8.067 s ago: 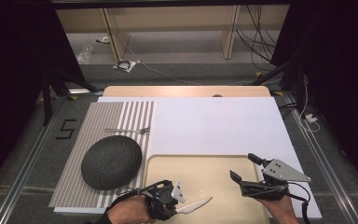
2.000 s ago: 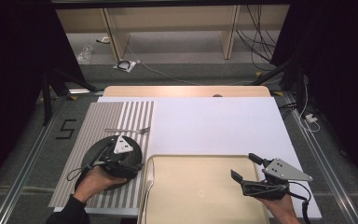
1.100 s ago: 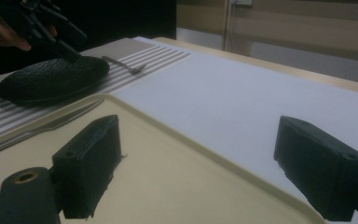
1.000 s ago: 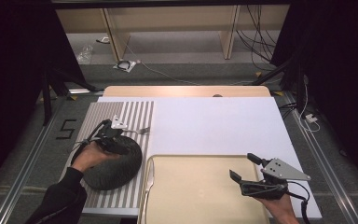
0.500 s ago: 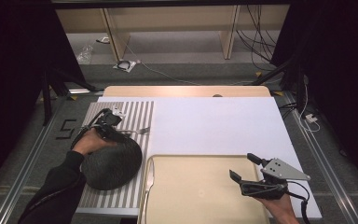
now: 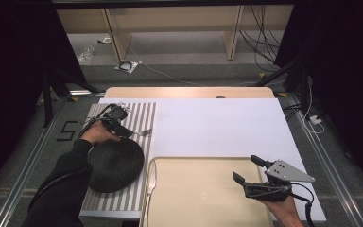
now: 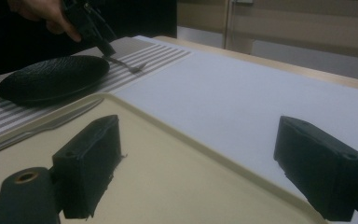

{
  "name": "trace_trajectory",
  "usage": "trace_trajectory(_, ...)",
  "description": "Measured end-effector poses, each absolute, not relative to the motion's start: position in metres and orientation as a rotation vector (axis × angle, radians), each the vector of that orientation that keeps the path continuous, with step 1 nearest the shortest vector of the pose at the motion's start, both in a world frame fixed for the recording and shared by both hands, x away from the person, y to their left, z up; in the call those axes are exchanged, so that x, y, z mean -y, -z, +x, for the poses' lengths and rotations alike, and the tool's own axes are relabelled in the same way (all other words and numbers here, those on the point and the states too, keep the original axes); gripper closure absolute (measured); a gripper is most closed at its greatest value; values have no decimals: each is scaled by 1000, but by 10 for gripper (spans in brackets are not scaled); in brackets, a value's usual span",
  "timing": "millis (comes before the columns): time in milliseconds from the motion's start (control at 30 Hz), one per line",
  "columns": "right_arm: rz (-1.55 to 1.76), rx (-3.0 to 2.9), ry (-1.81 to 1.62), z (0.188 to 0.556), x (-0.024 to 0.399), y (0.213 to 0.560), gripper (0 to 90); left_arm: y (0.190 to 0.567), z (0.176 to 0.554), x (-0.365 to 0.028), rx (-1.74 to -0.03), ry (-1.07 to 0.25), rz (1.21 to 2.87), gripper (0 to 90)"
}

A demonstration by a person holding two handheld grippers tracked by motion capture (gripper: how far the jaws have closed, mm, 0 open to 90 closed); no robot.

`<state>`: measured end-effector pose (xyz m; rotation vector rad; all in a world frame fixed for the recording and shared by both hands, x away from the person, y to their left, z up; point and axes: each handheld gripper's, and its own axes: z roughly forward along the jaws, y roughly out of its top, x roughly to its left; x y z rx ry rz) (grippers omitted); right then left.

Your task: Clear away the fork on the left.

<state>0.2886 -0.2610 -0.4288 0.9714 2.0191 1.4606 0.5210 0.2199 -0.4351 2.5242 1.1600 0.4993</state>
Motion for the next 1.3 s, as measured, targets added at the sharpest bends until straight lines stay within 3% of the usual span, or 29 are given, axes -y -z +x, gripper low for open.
trace_trajectory(733,962,-2018,-1462,288,261,428,157,448,551,-219,-1137,-401,2686,324)
trace_trajectory(1300,958,-2020,-1462,288,260,428,157,457,555,-213,-1020,-378,2814,457)
